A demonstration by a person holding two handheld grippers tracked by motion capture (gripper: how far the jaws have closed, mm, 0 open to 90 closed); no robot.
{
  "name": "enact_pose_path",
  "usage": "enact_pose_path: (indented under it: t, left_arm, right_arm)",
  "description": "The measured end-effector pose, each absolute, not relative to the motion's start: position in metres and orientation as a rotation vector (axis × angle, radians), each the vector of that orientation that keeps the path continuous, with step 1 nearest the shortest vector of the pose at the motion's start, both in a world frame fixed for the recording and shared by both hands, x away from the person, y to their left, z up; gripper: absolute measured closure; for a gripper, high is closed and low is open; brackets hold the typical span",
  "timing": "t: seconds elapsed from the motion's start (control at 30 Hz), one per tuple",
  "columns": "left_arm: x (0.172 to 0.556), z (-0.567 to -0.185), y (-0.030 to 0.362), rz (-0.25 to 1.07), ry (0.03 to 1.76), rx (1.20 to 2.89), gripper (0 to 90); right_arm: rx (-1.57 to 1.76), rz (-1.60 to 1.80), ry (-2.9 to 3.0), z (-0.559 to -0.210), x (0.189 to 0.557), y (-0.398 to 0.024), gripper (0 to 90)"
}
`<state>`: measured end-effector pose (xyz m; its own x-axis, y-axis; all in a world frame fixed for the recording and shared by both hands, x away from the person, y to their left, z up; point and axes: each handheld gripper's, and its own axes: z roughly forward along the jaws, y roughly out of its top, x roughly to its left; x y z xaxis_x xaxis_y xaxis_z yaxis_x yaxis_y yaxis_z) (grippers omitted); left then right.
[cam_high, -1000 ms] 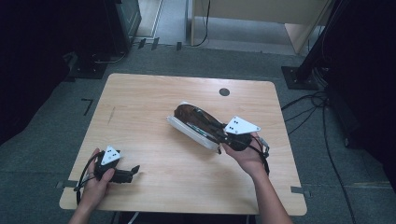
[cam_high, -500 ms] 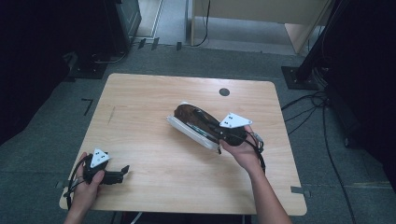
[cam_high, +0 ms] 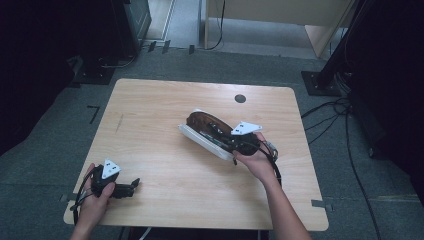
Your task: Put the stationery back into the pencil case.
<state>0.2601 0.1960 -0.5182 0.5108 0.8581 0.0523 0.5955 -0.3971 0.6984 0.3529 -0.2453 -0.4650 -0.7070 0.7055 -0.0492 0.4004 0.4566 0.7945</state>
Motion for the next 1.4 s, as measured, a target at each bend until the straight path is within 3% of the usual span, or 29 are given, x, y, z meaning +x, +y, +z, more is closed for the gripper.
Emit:
enact_pose_path:
  t: [0.37,0.8,0.9,1.13,1.2,1.27,1.4]
  left_arm:
    - [0.261,-0.519,0.195,0.512,1.178,2.139,0.0]
    - [0.262,-0.519,0.196,0.487,1.180,2.140,0.0]
    - [0.263,-0.519,0.196,0.481,1.182,2.140,0.0]
    - [0.263,-0.519,0.196,0.481,1.182,2.140,0.0]
    - [0.263,-0.519,0.196,0.481,1.181,2.139,0.0]
    - [0.263,-0.519,0.196,0.481,1.181,2.139,0.0]
    - [0.263,-0.519,0.196,0.481,1.181,2.140,0.0]
  right_arm:
    - [0.973,1.118,2.382,-0.470,0.355,-0.247,78.4]
    - [0.980,1.292,2.211,-0.438,0.338,-0.269,72.1]
    - [0.999,1.356,2.156,-0.432,0.332,-0.275,62.3]
    - [1.027,1.371,2.103,-0.422,0.316,-0.290,17.8]
    - [1.016,1.349,2.101,-0.422,0.306,-0.294,13.3]
    - [1.073,1.326,2.067,-0.423,0.297,-0.300,0.0]
    - [1.211,1.312,2.025,-0.431,0.284,-0.316,0.0]
